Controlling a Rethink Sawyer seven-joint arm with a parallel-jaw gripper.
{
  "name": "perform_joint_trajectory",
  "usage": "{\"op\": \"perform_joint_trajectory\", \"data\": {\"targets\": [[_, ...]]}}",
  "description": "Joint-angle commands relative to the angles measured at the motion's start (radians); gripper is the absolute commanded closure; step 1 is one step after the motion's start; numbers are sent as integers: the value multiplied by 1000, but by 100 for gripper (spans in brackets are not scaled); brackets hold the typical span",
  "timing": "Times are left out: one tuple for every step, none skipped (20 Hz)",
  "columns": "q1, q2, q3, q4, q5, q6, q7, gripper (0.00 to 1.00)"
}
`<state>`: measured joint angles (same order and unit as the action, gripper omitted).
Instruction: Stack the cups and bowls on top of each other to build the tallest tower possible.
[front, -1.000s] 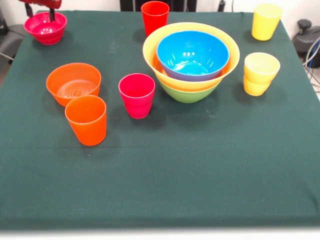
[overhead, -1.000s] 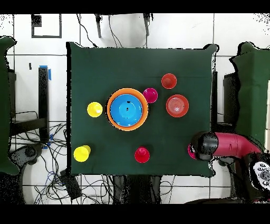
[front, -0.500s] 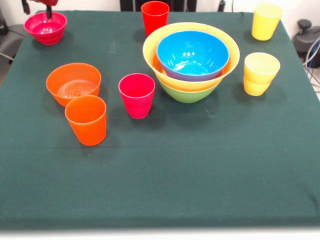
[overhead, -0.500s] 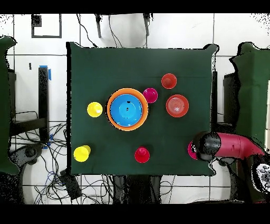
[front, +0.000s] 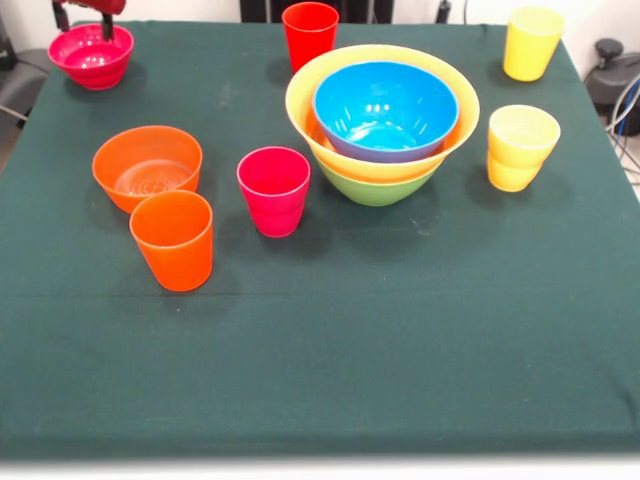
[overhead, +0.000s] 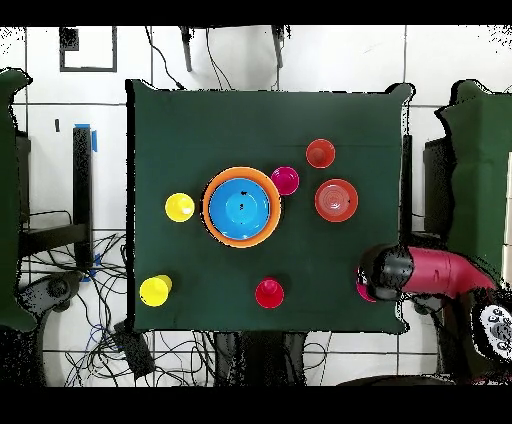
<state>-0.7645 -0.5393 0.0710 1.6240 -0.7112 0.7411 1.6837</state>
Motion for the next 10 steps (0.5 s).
{"op": "perform_joint_trajectory", "data": {"targets": [[50,54,51,-6,42,-54,93,0],[50,52,52,-5,46,-51,89,0],[50,46,52,2,54,-45,87,0],[57,32,49,13,66,-27,92,0],[77,11,37,22,60,-31,108,0],[84,1,32,31,62,-34,116,0],[81,3,36,34,71,-35,114,0],[74,11,41,36,76,-45,108,0],[68,21,46,33,83,-47,103,0],[70,31,46,23,81,-54,100,0]]}}
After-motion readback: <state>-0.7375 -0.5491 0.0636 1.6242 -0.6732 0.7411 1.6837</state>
